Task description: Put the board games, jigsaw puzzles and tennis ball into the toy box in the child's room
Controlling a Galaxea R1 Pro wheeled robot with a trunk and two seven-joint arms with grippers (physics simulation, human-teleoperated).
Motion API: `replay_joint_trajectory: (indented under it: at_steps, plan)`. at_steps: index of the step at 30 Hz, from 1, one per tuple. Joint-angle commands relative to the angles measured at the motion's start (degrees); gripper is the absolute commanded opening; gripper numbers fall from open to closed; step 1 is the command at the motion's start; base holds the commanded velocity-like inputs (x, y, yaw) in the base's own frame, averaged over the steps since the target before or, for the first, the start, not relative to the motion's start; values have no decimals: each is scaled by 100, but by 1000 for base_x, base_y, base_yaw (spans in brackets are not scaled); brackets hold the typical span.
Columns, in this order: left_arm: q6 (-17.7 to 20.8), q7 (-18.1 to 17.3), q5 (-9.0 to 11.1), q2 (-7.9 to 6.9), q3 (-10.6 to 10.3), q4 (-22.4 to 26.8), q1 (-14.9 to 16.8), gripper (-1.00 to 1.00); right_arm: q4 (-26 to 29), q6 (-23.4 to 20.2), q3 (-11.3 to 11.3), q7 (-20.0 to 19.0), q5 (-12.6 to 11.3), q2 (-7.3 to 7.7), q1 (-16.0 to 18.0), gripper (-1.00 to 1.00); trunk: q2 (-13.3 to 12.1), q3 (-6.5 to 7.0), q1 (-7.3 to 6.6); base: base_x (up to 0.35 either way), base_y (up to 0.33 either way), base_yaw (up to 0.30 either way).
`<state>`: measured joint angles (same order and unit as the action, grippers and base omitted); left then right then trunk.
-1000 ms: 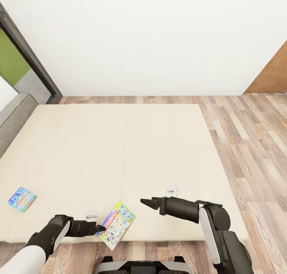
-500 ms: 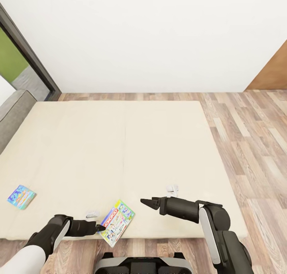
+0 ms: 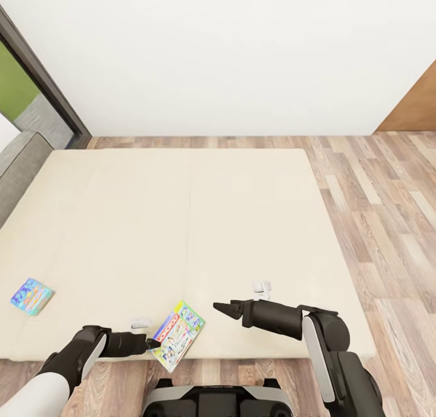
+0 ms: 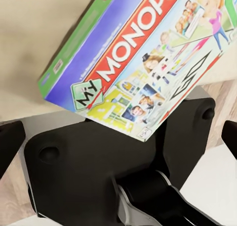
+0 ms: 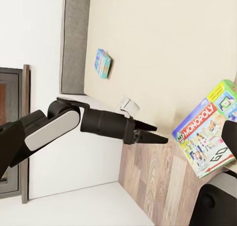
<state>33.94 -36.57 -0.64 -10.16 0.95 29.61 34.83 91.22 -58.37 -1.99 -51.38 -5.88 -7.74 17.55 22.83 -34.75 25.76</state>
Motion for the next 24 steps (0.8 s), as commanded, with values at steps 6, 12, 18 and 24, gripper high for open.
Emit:
replay_joint_trajectory:
  at_steps: [6, 12, 18, 24]
  plan:
    - [-337, 0, -14, -3, 9, 2, 3, 100, -1, -29, 15, 7, -27, -8, 2, 100, 9, -55, 3, 0, 0, 0]
    - [-385, -5, -8, -3, 16, 1, 5, 100, 0, -27, -5, 9, -27, -8, 6, 100, 9, -95, 3, 0, 0, 0]
    - [-407, 7, -15, 39, 6, 1, 6, 100, -5, -31, -13, 6, -24, -1, 11, 100, 9, -115, 3, 0, 0, 0]
    - [-413, 12, -23, 27, -12, 1, 6, 100, -10, -29, -19, 9, -21, 0, 18, 100, 9, -118, 3, 0, 0, 0]
